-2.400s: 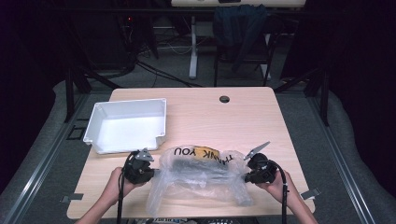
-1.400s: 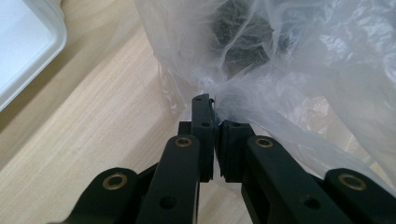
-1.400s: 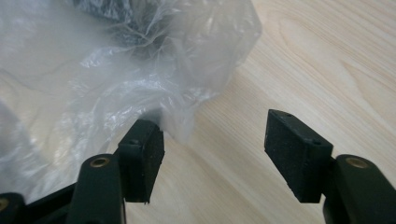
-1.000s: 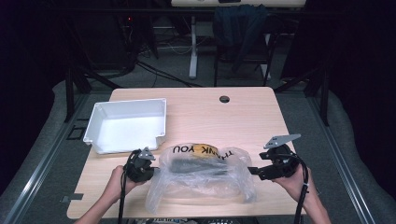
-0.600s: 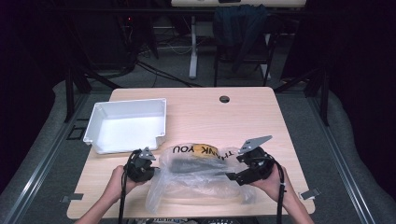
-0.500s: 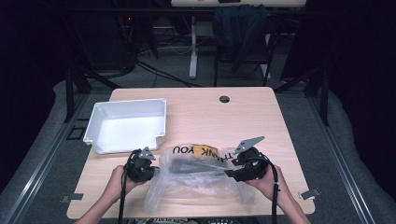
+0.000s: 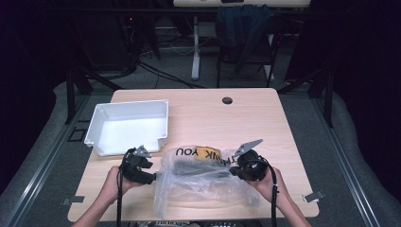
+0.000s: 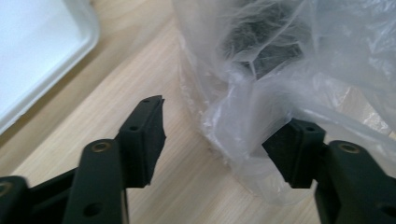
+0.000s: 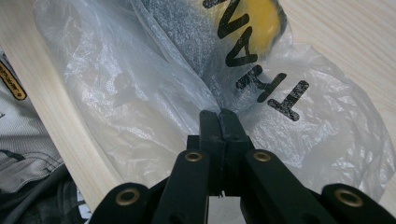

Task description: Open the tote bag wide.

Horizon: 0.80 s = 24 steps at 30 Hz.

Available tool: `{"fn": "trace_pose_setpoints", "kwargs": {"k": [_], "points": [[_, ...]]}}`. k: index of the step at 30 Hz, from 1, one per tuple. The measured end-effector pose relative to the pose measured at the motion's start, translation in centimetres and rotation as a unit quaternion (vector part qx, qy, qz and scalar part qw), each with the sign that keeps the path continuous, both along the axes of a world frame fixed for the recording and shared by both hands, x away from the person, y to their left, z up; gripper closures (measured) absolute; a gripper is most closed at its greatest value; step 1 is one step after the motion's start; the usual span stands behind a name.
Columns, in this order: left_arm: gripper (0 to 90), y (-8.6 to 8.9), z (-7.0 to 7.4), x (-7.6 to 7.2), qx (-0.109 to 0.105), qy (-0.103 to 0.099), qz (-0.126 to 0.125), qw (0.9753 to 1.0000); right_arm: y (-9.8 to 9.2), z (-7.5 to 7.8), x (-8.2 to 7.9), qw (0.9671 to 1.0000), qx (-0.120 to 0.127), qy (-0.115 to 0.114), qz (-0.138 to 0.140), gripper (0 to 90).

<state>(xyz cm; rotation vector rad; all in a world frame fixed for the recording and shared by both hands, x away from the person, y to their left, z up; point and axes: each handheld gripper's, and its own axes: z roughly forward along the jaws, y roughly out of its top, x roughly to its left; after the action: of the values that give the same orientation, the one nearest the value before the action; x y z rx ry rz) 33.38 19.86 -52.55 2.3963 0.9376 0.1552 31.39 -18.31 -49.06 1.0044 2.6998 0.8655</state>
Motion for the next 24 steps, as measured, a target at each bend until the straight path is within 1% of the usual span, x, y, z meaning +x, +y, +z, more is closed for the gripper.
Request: {"fn": "trace_pose_setpoints", "kwargs": {"k": [1,3,4,6,7,8,9,10,11,12,15,17,18,19,20,21,22,23,24], "points": [[33.4,0.5,0.4,-0.1,-0.005,-0.003,0.014,0.9999,0.0,0.0,0.0,1.0000,0.002,0.001,0.001,90.0],[31.0,0.9,0.9,-0.2,-0.009,-0.006,0.020,0.9997,-0.1,0.2,0.0,1.0000,0.004,-0.001,0.001,90.0],[29.0,0.9,0.9,-0.2,-0.009,-0.006,0.020,0.9997,-0.1,0.3,0.0,1.0000,0.005,-0.001,-0.001,90.0],[27.9,1.1,1.5,-0.4,-0.016,-0.014,0.028,0.9994,-0.2,0.3,0.0,1.0000,0.007,-0.004,-0.004,90.0],[27.3,1.1,2.2,-0.6,-0.020,-0.021,0.028,0.9992,-0.2,0.4,0.0,0.9999,0.010,-0.004,-0.004,90.0],[27.3,1.1,2.5,-0.7,-0.022,-0.027,0.029,0.9990,-0.3,0.4,0.0,0.9999,0.011,-0.004,-0.005,90.0],[27.4,1.1,2.5,-0.7,-0.022,-0.027,0.029,0.9990,-0.3,0.4,0.1,0.9999,0.012,-0.003,-0.004,90.0],[27.4,1.1,3.2,-0.8,-0.027,-0.029,0.026,0.9989,-0.3,0.4,0.1,0.9999,0.010,-0.005,-0.005,90.0],[27.4,1.1,3.2,-0.8,-0.027,-0.029,0.026,0.9989,-0.3,0.5,0.0,0.9999,0.011,-0.006,-0.004,90.0],[27.4,1.1,3.7,-0.9,-0.024,-0.036,0.024,0.9988,-0.3,0.5,0.0,0.9999,0.010,-0.005,-0.004,90.0],[27.3,1.3,3.9,-0.9,-0.027,-0.036,0.029,0.9986,-0.2,0.6,-0.1,0.9999,0.009,-0.007,-0.003,90.0],[26.6,1.6,4.0,-1.0,-0.018,-0.043,0.036,0.9983,-0.2,0.6,-0.1,0.9999,0.008,-0.007,-0.003,90.0],[26.5,1.6,4.0,-1.0,-0.018,-0.043,0.036,0.9983,-0.3,0.5,-0.1,1.0000,0.007,-0.006,-0.002,90.0],[26.4,1.8,4.1,-1.0,-0.018,-0.040,0.034,0.9984,-0.3,0.5,0.0,1.0000,0.007,-0.006,-0.003,90.0],[26.1,1.8,4.2,-1.0,-0.020,-0.042,0.038,0.9982,-0.2,0.5,0.0,0.9999,0.007,-0.006,-0.003,90.0],[26.1,1.9,4.4,-1.0,-0.020,-0.049,0.043,0.9977,-0.2,0.5,0.0,0.9999,0.008,-0.006,-0.003,90.0],[25.8,2.0,4.6,-1.1,-0.027,-0.048,0.044,0.9975,-0.2,0.5,-0.1,0.9999,0.008,-0.007,-0.003,90.0],[25.6,1.9,4.9,-1.1,-0.026,-0.045,0.040,0.9978,-0.1,0.5,-0.1,0.9999,0.008,-0.008,-0.004,90.0],[25.6,1.7,5.2,-1.4,-0.028,-0.052,0.039,0.9975,-0.1,0.5,-0.1,0.9999,0.008,-0.008,-0.004,90.0]]}}
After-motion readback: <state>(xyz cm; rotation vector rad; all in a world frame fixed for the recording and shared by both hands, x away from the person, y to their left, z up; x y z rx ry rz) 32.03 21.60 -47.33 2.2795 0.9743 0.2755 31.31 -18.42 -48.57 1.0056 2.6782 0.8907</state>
